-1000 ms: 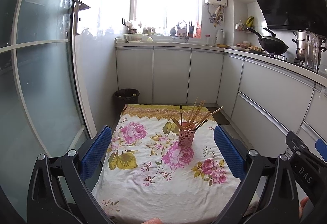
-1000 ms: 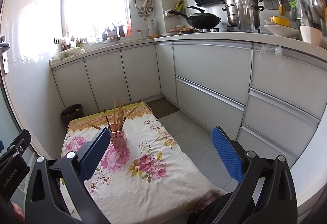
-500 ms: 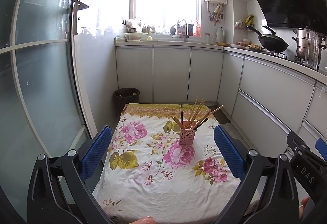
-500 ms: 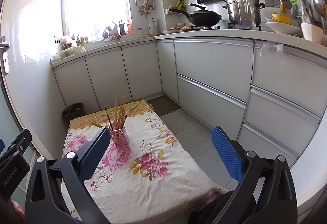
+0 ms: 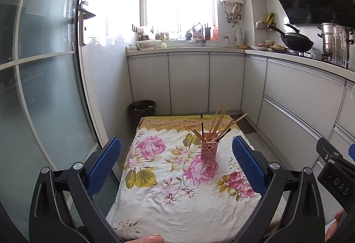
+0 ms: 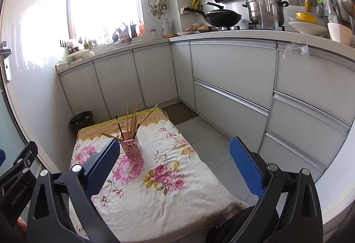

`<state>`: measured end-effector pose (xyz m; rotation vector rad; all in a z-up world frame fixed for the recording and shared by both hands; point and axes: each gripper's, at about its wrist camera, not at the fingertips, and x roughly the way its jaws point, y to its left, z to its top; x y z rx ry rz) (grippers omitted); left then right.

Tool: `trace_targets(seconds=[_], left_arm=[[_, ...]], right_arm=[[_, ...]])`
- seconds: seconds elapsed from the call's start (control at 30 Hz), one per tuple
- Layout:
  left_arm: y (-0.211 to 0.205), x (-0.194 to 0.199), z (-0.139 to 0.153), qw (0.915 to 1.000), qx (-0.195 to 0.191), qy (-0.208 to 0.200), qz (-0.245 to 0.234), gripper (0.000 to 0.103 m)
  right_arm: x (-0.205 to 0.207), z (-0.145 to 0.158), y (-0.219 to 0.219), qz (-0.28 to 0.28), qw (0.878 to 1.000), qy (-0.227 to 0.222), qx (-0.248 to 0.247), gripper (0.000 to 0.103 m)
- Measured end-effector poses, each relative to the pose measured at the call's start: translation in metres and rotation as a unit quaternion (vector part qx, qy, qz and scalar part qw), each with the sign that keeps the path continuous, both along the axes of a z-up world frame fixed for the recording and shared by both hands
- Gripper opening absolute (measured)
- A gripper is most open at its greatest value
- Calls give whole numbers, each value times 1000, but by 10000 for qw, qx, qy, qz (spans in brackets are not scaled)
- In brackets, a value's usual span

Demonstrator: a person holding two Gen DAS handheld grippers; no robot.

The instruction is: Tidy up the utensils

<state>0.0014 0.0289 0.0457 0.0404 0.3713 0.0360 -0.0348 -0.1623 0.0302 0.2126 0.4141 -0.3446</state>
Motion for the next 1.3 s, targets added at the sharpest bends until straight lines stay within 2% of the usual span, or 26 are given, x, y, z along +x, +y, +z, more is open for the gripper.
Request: trace_targets(seconds=[0.6,1.07,1.23,1.3], left_arm=[[1,-1,4,10000,-89,13,25,96],[-3,-2,3,9998,107,-44,-149,96],[0,-7,8,9994,-27,-241,-230,96],[2,-5,9,9994,-143,-162,-281,96]], right_arm=[[0,1,1,70,10000,38,-13,96],[0,0,3,98,9999,52,-25,96],[-1,1,4,82,10000,29,-30,96],[-2,1,4,62,10000,14,-60,96]])
